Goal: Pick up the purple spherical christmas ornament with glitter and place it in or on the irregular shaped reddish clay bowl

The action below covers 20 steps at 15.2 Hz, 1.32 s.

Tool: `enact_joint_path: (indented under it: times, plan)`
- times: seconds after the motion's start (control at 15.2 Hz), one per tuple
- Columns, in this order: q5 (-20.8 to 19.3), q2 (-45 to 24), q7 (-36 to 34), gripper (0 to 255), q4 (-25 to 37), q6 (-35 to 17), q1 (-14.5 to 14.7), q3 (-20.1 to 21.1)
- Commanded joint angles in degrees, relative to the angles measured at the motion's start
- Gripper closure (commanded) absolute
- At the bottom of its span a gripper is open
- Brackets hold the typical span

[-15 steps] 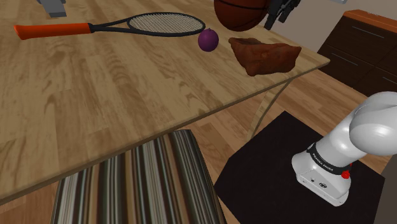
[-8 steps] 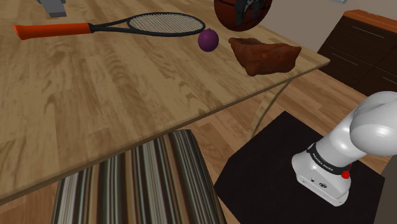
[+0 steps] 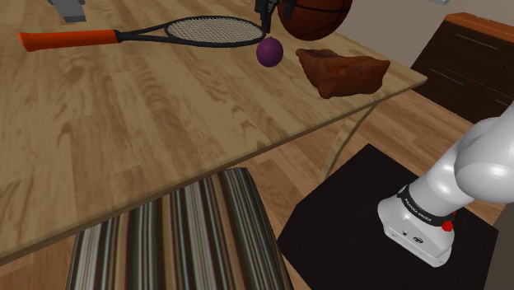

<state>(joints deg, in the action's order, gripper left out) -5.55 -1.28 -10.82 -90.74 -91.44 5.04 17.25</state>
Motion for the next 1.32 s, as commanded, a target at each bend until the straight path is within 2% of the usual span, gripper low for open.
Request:
enact_joint_path:
  times: [0.0,0.53,0.99,1.06,1.25]
  plan:
    - [-1.4,-5.2,-1.0,0,5.9,2.0,1.1,0.9]
    - [-1.0,-3.9,-0.8,0,-1.6,-4.3,0.6,0.5]
    - [-1.0,-3.9,-0.8,0,-1.6,-4.3,0.6,0.5]
    - [-1.0,-3.9,-0.8,255,-1.6,-4.3,0.6,0.5]
    - [-1.0,-3.9,-0.8,255,-1.6,-4.3,0.6,0.5]
